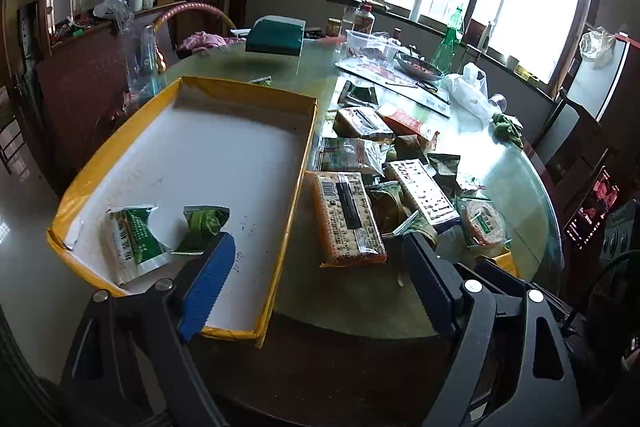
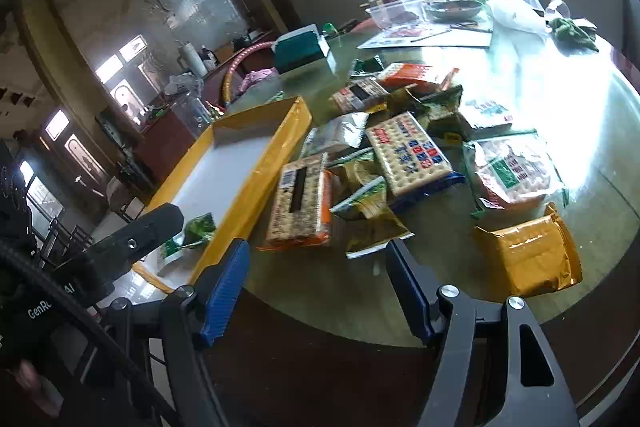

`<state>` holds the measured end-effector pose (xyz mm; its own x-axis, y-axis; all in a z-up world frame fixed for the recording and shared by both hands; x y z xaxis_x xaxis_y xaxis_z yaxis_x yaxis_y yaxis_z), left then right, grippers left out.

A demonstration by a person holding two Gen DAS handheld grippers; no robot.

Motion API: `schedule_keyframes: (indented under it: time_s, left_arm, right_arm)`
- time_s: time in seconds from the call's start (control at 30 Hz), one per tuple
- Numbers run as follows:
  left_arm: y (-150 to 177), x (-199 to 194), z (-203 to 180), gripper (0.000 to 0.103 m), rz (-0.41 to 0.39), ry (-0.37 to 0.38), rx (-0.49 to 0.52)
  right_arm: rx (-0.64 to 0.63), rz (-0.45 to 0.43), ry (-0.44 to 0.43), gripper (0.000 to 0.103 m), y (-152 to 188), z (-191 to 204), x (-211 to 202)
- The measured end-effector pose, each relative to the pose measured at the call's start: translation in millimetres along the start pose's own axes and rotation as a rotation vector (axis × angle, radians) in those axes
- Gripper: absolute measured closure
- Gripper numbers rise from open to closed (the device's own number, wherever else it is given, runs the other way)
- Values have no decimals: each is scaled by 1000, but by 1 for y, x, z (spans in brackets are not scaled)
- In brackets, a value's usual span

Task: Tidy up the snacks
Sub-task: 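Withdraw both grippers from the tray back toward the snack pile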

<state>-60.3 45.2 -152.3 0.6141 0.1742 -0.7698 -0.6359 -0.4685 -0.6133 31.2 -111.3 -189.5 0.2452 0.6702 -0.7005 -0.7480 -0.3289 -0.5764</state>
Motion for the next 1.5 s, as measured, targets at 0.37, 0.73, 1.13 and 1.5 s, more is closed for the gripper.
schedule_keyframes:
  time_s: [0.37, 0.73, 1.13, 1.5]
  left_arm:
    - [-2, 17, 3, 17, 26, 21, -12]
    - [0, 24, -10, 17, 53, 64, 20]
    - [5, 35, -25, 17, 92, 85, 79]
    - [6, 50, -38, 17, 150, 122, 91]
  right_arm:
    - [20, 22, 44, 32, 3, -26, 3]
    - [10, 16, 116, 33, -1, -38, -6]
    - [53, -3, 288, 33, -12, -82, -26]
    - [75, 65, 283, 22, -1, -107, -14]
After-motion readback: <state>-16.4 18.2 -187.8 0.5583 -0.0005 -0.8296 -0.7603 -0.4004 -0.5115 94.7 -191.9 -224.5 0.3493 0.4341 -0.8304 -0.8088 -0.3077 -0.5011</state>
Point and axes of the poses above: each gripper's, at about its wrist camera, not at the fingertips, and x roughly the way its jaws point, z to its left, y to its underside, the point moved 2 cm from there along x, roughly the way its jaws point, and after that the axes turned 8 degrees about z, right-handed, at the moved point
